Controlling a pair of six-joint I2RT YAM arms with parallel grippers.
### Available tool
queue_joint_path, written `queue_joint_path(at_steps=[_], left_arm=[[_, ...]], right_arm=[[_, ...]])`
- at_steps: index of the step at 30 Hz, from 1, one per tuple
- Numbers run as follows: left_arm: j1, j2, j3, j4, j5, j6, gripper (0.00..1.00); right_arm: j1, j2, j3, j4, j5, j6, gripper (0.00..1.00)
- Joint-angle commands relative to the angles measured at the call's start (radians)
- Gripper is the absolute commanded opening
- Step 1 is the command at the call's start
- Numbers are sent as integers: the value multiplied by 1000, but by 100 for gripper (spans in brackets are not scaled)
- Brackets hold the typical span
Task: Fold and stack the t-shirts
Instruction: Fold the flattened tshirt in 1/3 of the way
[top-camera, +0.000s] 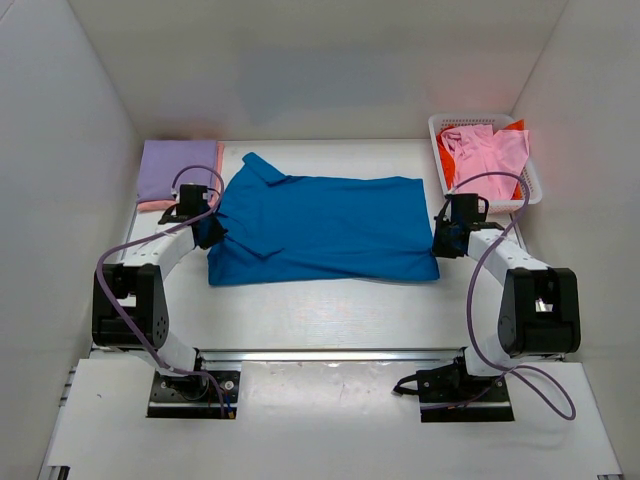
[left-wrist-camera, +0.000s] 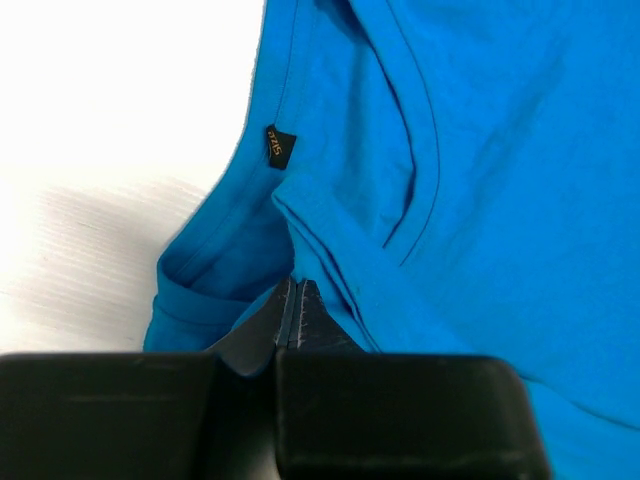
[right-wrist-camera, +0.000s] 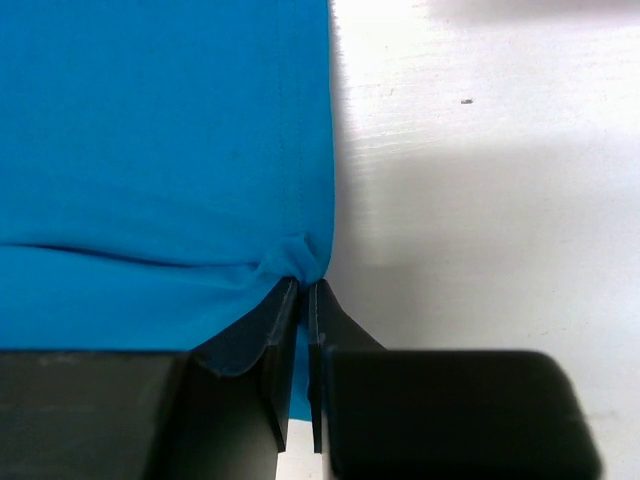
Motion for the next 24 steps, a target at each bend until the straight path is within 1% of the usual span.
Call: queue_joint_path(at_steps=[1,3,5,8,14,16,24], left_arm=[[14,-50,-1,5,-9,9,0],[7,-50,1,6,-7,6,0],[5,-53,-4,8,-9,8,0],[5,-51,-14,17,-3,4,0],[2,-48,-22,20,4,6,0],[0,-47,-30,17,5,0,0],[0,-51,-31,26,8,-3,0]], right_arm=[[-9,-40,-9,44,31,-10,6],[-10,-38,-12,54,19,-12,9],[-38,-35,-16,65,8,-9,16],[-41,-26,-19,79,-7,-4,20],[-27,0,-11,100,-27,-10,22],[-27,18,-5,103,-59,-15,23],[-18,75,14,83,-64,-4,23]])
